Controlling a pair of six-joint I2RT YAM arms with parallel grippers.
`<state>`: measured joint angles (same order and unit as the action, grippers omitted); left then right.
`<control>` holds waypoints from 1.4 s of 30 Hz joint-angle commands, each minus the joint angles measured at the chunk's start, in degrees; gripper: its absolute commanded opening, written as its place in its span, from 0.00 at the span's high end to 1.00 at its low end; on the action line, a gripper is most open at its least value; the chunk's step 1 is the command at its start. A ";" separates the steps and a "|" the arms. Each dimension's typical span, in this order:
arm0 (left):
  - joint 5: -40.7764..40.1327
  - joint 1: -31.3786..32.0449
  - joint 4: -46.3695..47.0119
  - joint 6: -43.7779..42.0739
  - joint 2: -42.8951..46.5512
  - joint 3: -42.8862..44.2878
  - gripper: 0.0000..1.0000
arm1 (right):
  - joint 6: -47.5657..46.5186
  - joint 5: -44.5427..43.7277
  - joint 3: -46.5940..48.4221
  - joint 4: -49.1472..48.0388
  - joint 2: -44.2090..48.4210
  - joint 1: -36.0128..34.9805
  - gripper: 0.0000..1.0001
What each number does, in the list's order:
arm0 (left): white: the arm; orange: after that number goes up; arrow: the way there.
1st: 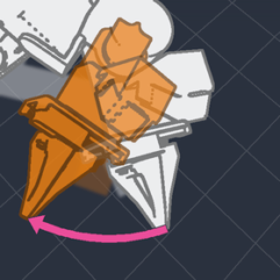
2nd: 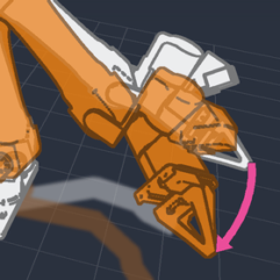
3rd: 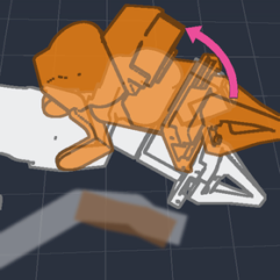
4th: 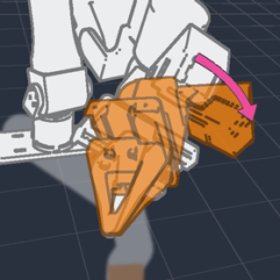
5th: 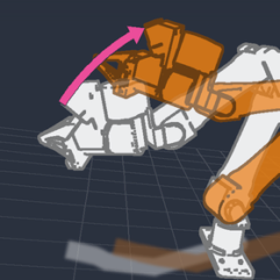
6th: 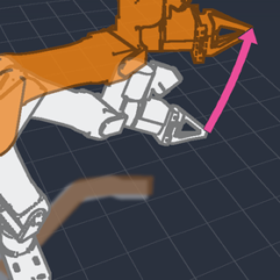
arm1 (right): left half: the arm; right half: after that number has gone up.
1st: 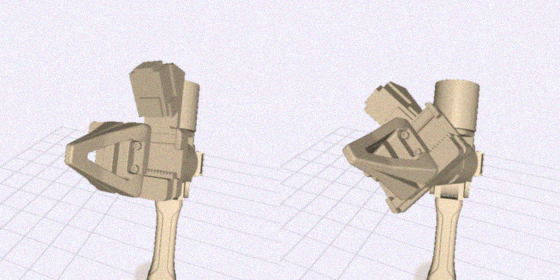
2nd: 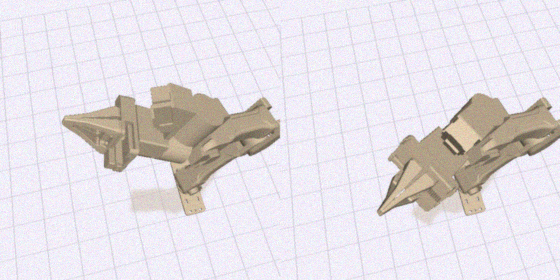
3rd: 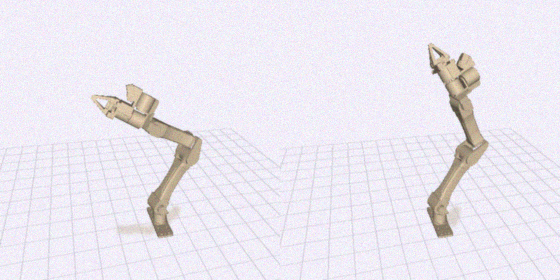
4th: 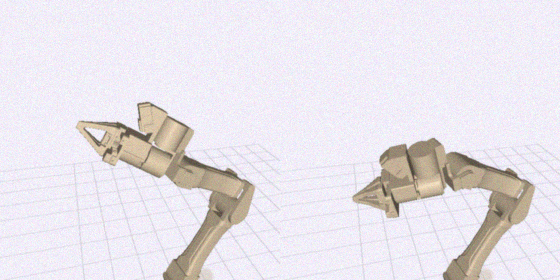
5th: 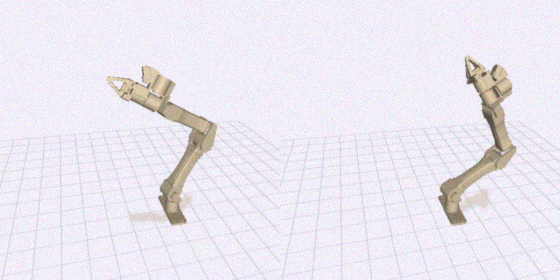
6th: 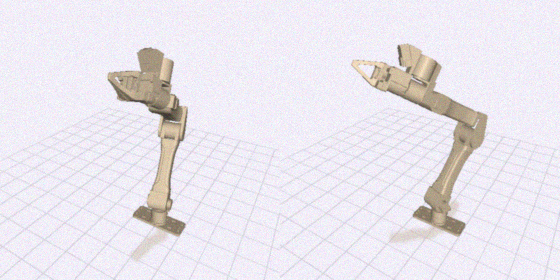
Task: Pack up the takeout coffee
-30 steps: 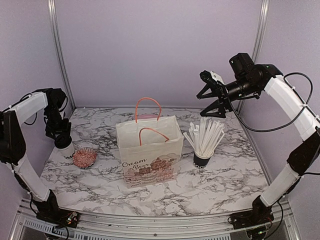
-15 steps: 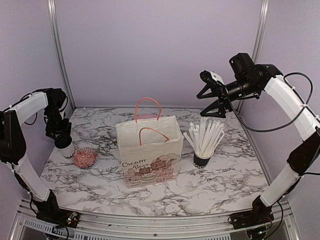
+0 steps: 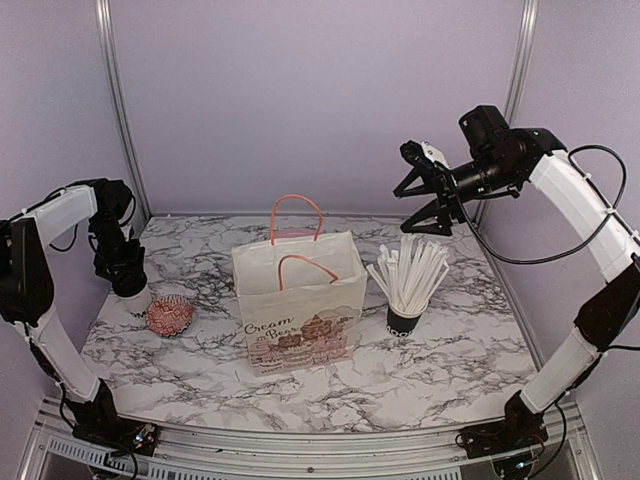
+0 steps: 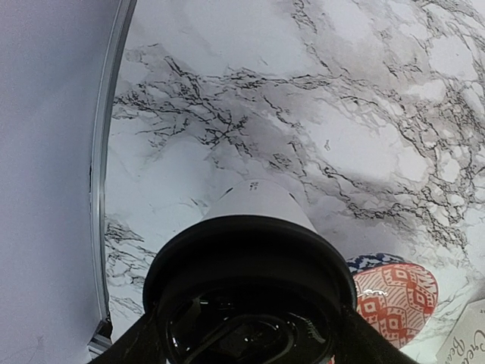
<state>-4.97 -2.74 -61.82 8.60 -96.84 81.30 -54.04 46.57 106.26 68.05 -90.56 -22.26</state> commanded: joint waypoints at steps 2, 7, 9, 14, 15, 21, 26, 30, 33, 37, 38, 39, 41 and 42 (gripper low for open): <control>1.75 -0.03 -2.32 0.16 -0.18 -0.30 0.36 | 0.25 0.25 1.62 0.50 1.44 0.29 0.12; -2.44 0.11 -5.28 0.57 5.78 4.67 0.36 | 0.75 1.93 4.41 0.81 1.00 -0.46 0.12; -4.26 0.84 -5.79 0.80 8.53 7.00 0.37 | 1.06 3.37 5.62 1.29 0.48 -1.39 0.12; -6.30 7.34 -5.63 -0.15 14.42 10.06 0.38 | 1.27 2.28 6.99 1.72 -0.65 -8.11 0.11; -6.73 9.50 -5.53 -0.38 15.25 10.87 0.38 | 1.82 1.94 6.99 1.29 -1.07 -9.46 0.12; -5.01 28.15 -5.21 0.89 20.00 22.67 0.40 | 5.09 0.88 7.39 -2.28 -5.28 -14.80 0.14; 3.12 39.16 -2.37 4.28 24.67 29.73 0.42 | 8.47 -0.07 11.78 -3.69 -9.61 -14.97 0.16; 10.30 44.70 0.40 5.74 27.81 28.84 0.43 | 10.14 -2.20 12.62 -5.23 -10.96 -14.91 0.16; 11.77 48.81 0.56 5.31 27.48 27.44 0.43 | 10.82 -3.51 12.23 -5.58 -10.44 -14.88 0.16; 9.98 55.80 0.49 3.49 23.70 26.07 0.44 | 11.06 -7.83 10.41 -7.36 -8.36 -14.86 0.16; 8.61 57.19 0.48 2.92 22.58 26.15 0.44 | 11.06 -8.57 10.23 -7.70 -8.05 -14.91 0.16; 7.77 58.05 0.44 2.44 21.37 26.19 0.44 | 11.06 -8.92 10.13 -7.82 -7.97 -14.89 0.16; 7.03 58.54 -0.25 1.29 19.02 26.80 0.44 | 11.06 -8.99 10.11 -7.76 -8.00 -14.89 0.16; 6.14 58.67 -0.77 0.84 17.75 27.33 0.44 | 11.06 -9.03 10.04 -7.76 -8.04 -14.79 0.16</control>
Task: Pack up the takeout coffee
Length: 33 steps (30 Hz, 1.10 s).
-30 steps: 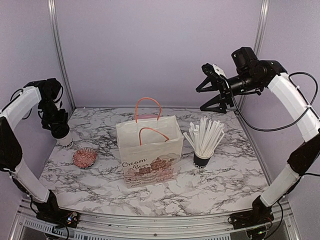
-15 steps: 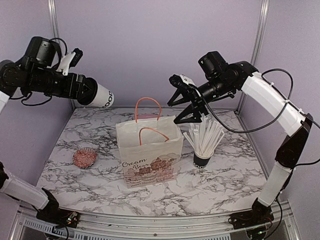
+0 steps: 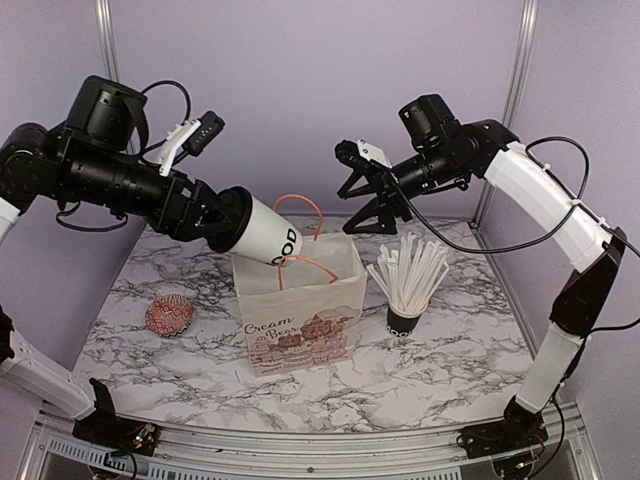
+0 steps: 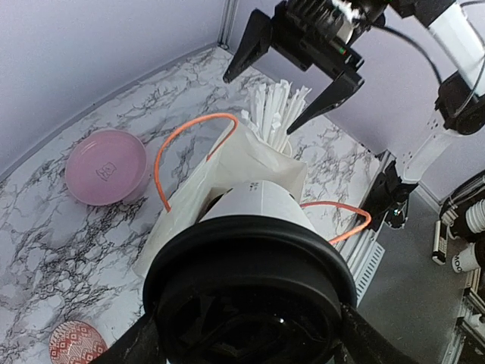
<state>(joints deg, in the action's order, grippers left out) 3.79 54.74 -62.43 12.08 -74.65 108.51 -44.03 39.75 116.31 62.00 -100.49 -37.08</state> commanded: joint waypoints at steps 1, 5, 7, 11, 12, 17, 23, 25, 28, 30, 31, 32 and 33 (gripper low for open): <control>-3.34 1.24 -0.86 -3.07 -5.62 0.85 0.45 | 1.05 -2.22 -0.22 -1.63 1.87 0.14 0.16; -10.30 1.33 -5.30 -4.29 -10.58 3.98 0.46 | 1.07 -1.56 -1.35 -1.61 2.57 0.75 0.16; -11.34 1.38 -6.70 -4.75 -12.50 4.50 0.46 | 0.99 -1.28 -2.28 -1.84 3.28 1.05 0.16; -14.88 3.06 -8.05 -5.07 -15.55 4.69 0.48 | 0.88 -1.42 -3.59 -2.48 4.32 1.15 0.16; -15.32 3.96 -8.35 -5.13 -16.21 4.69 0.48 | 0.83 -1.43 -3.78 -2.49 4.41 1.18 0.16; -19.54 9.30 -11.19 -4.10 -19.38 5.15 0.48 | 0.38 -1.01 -4.81 -2.42 4.85 1.16 0.16; -25.77 17.51 -17.13 -0.59 -22.17 5.62 0.48 | -0.24 -0.16 -6.24 -2.41 6.09 1.14 0.16; -28.87 19.94 -19.48 1.41 -23.07 6.15 0.48 | -0.27 -0.15 -7.31 -2.70 6.77 1.13 0.16; -32.62 23.79 -20.03 3.64 -23.62 6.11 0.49 | -0.44 0.27 -9.41 -3.41 7.84 1.16 0.16; -33.72 26.38 -19.92 4.29 -24.48 6.06 0.49 | -0.51 0.85 -10.99 -3.78 8.27 1.12 0.16; -34.68 27.81 -20.00 4.33 -25.31 6.10 0.49 | -0.67 1.37 -11.40 -3.69 8.40 1.07 0.16; -35.65 29.08 -20.01 4.27 -25.95 6.35 0.49 | -0.95 1.75 -11.79 -3.31 8.38 0.98 0.16; -36.36 30.07 -20.02 4.35 -26.66 6.63 0.49 | -1.30 2.06 -11.85 -3.03 8.31 0.92 0.16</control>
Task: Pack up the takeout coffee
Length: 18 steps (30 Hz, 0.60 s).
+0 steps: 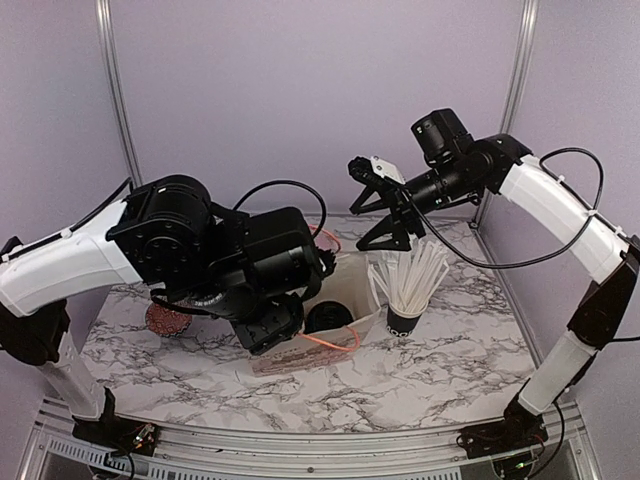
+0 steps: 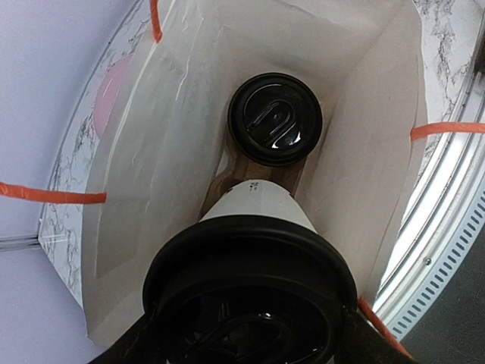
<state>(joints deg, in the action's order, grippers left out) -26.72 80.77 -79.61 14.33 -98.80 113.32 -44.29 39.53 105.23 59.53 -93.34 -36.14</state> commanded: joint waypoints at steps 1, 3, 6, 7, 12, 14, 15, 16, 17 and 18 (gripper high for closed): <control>-6.49 4.81 -2.81 2.13 -3.08 2.08 0.49 | -1.22 2.30 -0.84 -0.29 1.06 -0.04 0.16; -8.01 6.27 -2.91 2.06 -3.98 2.28 0.49 | -1.63 2.49 -0.58 0.21 0.81 -0.13 0.16; -9.54 7.83 -2.87 3.58 -4.01 1.56 0.50 | -2.92 3.63 0.39 1.43 0.59 -0.03 0.16; -10.34 8.36 -2.79 4.45 -3.54 1.04 0.51 | -3.32 4.27 0.75 1.85 0.51 -0.04 0.16; -13.66 10.14 -1.99 7.18 -0.60 -4.57 0.52 | -1.86 4.67 1.26 0.35 -0.69 -0.35 0.16; -14.64 10.19 -1.83 8.12 0.99 -8.01 0.52 | -1.65 4.50 1.55 0.45 -1.92 -1.10 0.16; -14.78 10.27 -1.70 8.23 1.33 -9.50 0.52 | -1.48 4.53 1.79 0.62 -2.62 -1.42 0.16; -15.17 10.46 -1.84 8.67 1.63 -10.76 0.52 | -1.47 4.63 2.07 1.22 -3.20 -1.88 0.16; -15.56 10.77 -1.89 9.20 1.95 -11.57 0.52 | -1.44 4.84 2.42 1.77 -3.72 -2.17 0.16; -15.91 11.19 -1.82 9.59 2.20 -12.15 0.53 | -1.49 5.11 2.48 2.08 -4.04 -2.43 0.16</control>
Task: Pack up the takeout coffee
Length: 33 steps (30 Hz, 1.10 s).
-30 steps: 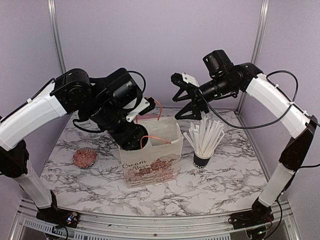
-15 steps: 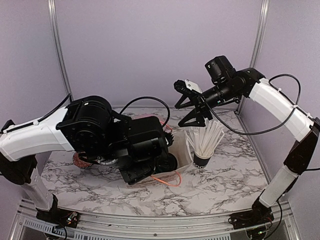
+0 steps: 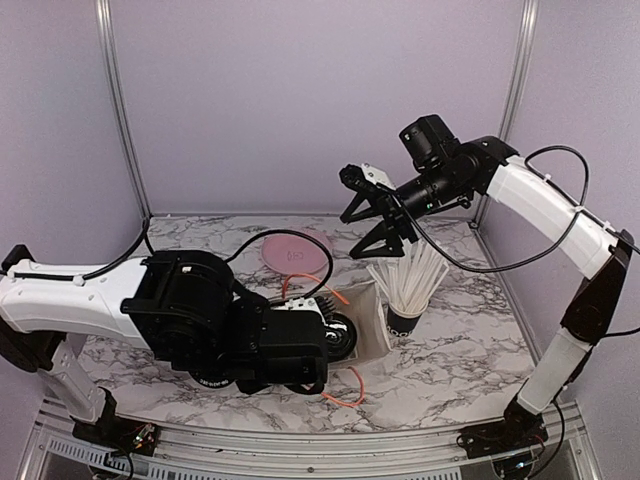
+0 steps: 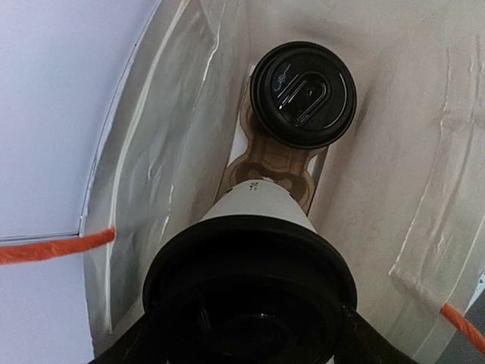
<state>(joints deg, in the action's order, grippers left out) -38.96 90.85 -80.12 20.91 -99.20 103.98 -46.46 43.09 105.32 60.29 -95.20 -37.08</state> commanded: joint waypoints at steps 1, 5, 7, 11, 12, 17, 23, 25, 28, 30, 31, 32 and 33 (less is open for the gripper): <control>-4.84 1.45 -1.06 3.23 2.85 -3.43 0.53 | 0.63 1.89 2.19 1.52 -2.35 -1.82 0.16; -7.31 2.44 -0.16 2.65 2.61 -4.12 0.53 | -1.27 4.02 1.19 2.87 -2.03 -3.01 0.16; -7.98 2.68 -0.08 2.41 2.31 -4.35 0.53 | -3.42 5.80 1.08 5.18 -1.97 -3.95 0.16; -8.42 3.23 0.81 0.69 3.06 -6.47 0.53 | -4.70 4.98 -1.15 5.93 -1.10 -6.07 0.15; -8.81 3.28 1.09 0.09 3.33 -7.21 0.53 | -4.85 4.90 -1.62 5.89 -1.03 -6.35 0.16; -8.71 3.25 7.16 -4.72 5.86 -12.86 0.53 | -5.42 6.30 -2.08 7.36 -1.98 -7.37 0.16; -6.82 3.03 19.10 -10.68 9.21 -20.09 0.53 | -5.92 6.27 -3.16 8.29 -2.36 -10.10 0.15; -6.20 2.88 21.50 -12.57 9.68 -21.47 0.53 | -6.09 6.62 -3.61 8.58 -2.51 -10.53 0.16; -6.59 2.13 22.59 -14.60 9.86 -22.31 0.53 | -6.49 6.48 -3.60 9.20 -3.20 -10.51 0.16; -7.09 1.59 22.63 -15.89 10.05 -22.92 0.53 | -6.77 6.45 -3.02 9.80 -3.73 -10.55 0.16; -7.20 1.37 22.59 -16.50 10.14 -23.15 0.53 | -6.76 6.40 -2.58 9.92 -3.97 -10.53 0.16; -7.34 1.23 22.56 -17.06 10.25 -23.55 0.53 | -6.75 6.37 -2.00 10.04 -4.13 -10.45 0.15; -7.24 1.14 22.56 -17.52 10.30 -23.85 0.54 | -6.66 6.21 -1.23 10.10 -4.38 -10.28 0.16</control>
<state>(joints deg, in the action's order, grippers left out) -45.50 92.79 -59.51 6.98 -90.91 81.25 -52.38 48.58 101.32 68.51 -98.19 -47.40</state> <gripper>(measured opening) 0.719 0.845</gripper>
